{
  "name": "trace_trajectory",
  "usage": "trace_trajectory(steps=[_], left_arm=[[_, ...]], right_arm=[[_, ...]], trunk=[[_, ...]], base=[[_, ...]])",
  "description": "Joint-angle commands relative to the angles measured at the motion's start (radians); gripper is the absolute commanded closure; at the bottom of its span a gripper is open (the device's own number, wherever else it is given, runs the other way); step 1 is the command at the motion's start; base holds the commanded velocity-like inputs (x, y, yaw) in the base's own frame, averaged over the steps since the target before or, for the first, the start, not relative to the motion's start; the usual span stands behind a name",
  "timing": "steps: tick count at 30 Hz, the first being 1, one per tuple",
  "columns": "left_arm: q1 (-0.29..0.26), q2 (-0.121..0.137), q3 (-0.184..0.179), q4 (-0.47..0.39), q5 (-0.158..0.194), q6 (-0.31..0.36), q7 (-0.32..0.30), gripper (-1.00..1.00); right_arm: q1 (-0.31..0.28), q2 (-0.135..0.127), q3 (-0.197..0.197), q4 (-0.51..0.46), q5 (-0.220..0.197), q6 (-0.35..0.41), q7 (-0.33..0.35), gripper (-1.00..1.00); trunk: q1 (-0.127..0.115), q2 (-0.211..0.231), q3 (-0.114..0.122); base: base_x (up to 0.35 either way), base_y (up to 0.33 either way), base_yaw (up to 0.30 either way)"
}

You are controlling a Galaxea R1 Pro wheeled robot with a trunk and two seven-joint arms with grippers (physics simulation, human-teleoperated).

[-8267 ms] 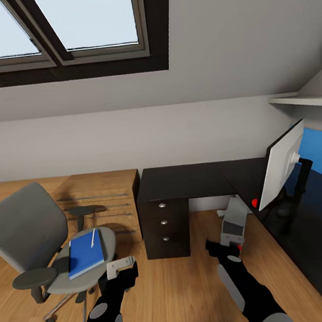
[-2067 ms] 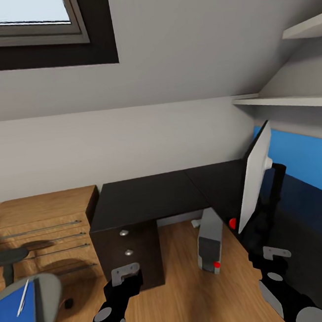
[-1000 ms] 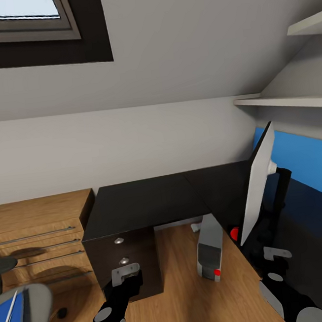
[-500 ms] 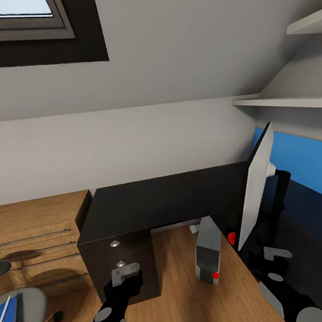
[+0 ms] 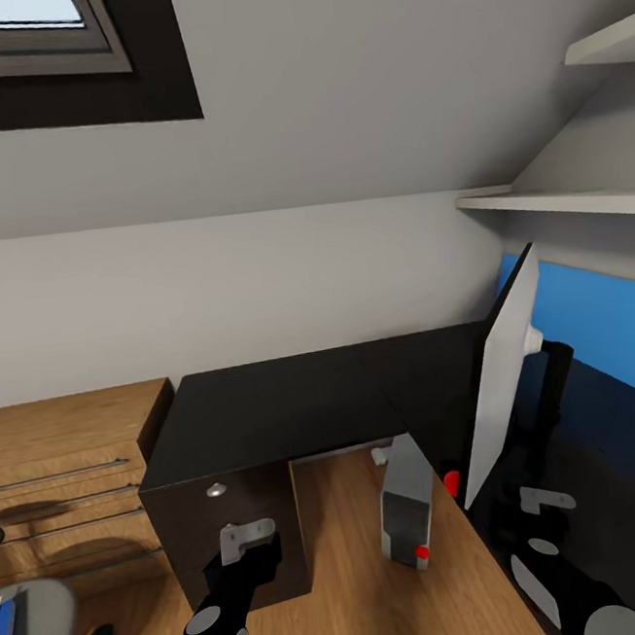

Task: In the bedroom, organize the workspace by keeping the computer under the desk, ensuring the monitor is on the desk, placing the keyboard on the desk next to the monitor, placing the mouse on the desk next to the keyboard, moving the folder from the swivel chair onto the desk next to the mouse, stacking the notebook on top of the folder with the pen on top of the notebook, and positioning the swivel chair next to the desk.

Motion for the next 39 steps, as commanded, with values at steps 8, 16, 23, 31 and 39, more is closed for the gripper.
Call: trace_trajectory(steps=[8, 16, 23, 31, 39], left_arm=[[-0.001, 0.0, -0.001, -0.001, 0.009, 0.004, 0.008, -1.0], [-0.001, 0.0, -0.001, -0.001, 0.009, 0.004, 0.008, -1.0], [-0.001, 0.0, -0.001, 0.0, 0.009, 0.004, 0.008, -1.0], [-0.001, 0.0, -0.001, 0.012, 0.009, 0.004, 0.008, -1.0], [-0.001, 0.0, -0.001, 0.013, 0.009, 0.004, 0.008, -1.0]], right_arm=[[-0.001, -0.001, 0.008, 0.001, -0.01, -0.005, -0.005, -1.0], [-0.001, -0.001, 0.008, 0.001, -0.01, -0.005, -0.005, -1.0], [-0.001, -0.001, 0.008, 0.001, -0.01, -0.005, -0.005, -1.0], [-0.001, -0.001, 0.008, 0.001, -0.01, -0.005, -0.005, -1.0], [-0.001, -0.001, 0.008, 0.001, -0.01, -0.004, -0.005, -1.0]], trunk=[[0.0, -0.001, -0.001], [0.0, -0.001, -0.001], [0.0, -0.001, -0.001], [0.0, -0.001, -0.001], [0.0, -0.001, -0.001]], base=[[0.003, -0.018, 0.0], [0.029, -0.018, 0.0], [0.179, -0.002, 0.0], [0.025, 0.0, 0.0], [0.001, 0.0, 0.0]])
